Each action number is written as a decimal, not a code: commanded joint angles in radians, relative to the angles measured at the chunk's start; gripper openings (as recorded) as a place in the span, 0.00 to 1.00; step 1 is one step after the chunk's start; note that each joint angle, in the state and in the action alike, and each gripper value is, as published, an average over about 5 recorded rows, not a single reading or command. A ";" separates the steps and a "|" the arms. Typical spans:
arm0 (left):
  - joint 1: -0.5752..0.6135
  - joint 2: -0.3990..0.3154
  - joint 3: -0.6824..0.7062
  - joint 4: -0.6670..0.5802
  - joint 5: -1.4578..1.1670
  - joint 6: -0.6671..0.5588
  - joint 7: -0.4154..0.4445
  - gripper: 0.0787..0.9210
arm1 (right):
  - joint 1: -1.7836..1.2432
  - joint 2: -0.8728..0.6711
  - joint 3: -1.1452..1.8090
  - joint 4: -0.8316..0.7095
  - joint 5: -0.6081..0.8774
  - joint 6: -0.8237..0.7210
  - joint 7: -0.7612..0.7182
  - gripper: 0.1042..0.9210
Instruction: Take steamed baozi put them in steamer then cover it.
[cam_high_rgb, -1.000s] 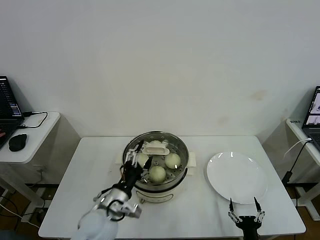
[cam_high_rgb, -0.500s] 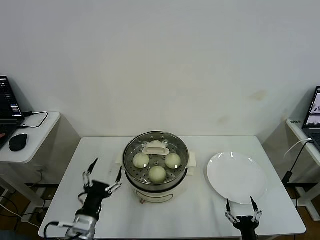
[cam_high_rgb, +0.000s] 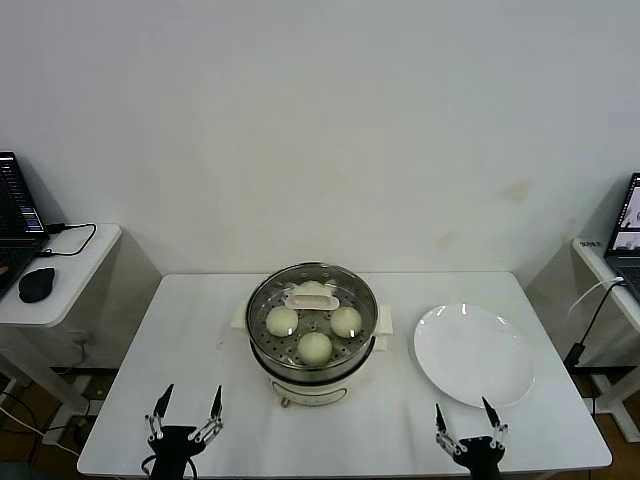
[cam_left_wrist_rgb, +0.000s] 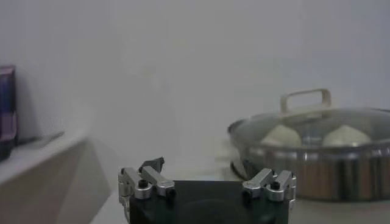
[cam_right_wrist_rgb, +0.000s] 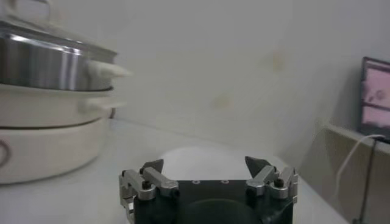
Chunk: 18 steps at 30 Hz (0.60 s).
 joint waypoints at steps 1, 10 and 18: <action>0.072 -0.012 0.007 0.047 -0.069 -0.072 0.013 0.88 | -0.026 -0.008 -0.046 0.048 0.033 -0.049 -0.029 0.88; 0.063 -0.012 0.025 0.066 -0.050 -0.071 0.022 0.88 | -0.040 -0.015 -0.080 0.086 0.047 -0.128 -0.050 0.88; 0.063 -0.010 0.034 0.083 -0.034 -0.081 0.030 0.88 | -0.041 -0.016 -0.099 0.087 0.032 -0.144 -0.052 0.88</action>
